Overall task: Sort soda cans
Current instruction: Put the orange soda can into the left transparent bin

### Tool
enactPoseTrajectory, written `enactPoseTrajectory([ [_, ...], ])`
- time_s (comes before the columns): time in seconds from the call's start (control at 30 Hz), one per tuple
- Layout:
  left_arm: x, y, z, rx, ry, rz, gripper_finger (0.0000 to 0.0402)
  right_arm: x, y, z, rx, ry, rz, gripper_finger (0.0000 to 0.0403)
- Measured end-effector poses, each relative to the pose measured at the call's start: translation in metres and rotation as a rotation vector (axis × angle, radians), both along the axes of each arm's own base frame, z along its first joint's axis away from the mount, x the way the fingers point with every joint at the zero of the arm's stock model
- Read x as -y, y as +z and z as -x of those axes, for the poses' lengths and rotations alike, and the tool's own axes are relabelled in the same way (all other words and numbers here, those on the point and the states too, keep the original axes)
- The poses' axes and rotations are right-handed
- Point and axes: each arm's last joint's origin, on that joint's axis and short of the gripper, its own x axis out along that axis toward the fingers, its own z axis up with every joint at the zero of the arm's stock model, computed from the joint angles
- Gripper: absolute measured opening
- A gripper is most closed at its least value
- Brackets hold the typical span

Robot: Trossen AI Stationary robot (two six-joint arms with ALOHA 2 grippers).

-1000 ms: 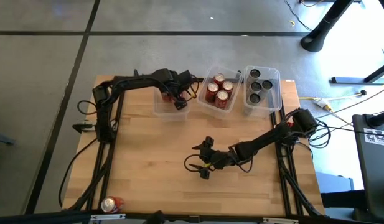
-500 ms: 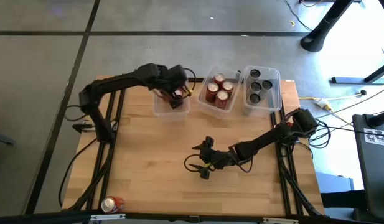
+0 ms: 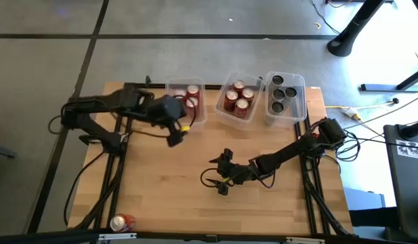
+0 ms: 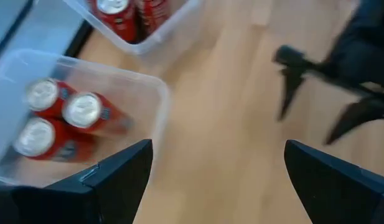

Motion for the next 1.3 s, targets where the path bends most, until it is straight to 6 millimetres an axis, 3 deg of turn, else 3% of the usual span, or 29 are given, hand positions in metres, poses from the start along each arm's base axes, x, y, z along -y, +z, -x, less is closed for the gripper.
enactPoseTrajectory([
  [0.2,0.019,0.004,0.002,0.059,0.022,0.072,0.035,0.0,-0.001,0.0,-0.009,0.0,0.004,0.036],
  [0.5,0.02,0.0,-0.007,0.075,0.069,-0.012,0.035,0.001,-0.002,0.001,-0.017,-0.008,0.013,0.036],
  [0.63,0.028,-0.005,-0.013,0.053,0.025,-0.028,0.037,0.001,-0.004,0.002,-0.043,-0.008,0.025,0.036],
  [0.73,0.039,-0.008,-0.013,0.031,-0.014,-0.031,0.0395,0.002,-0.005,0.003,-0.055,-0.009,0.03,0.036],
  [0.97,0.075,-0.009,-0.004,0.008,-0.164,0.0,0.0387,0.002,-0.005,0.003,-0.053,-0.01,0.027,0.036],
  [1.3,0.12,-0.013,0.02,-0.032,-0.138,0.169,0.0386,0.002,-0.005,0.003,-0.052,-0.013,0.022,0.036],
])
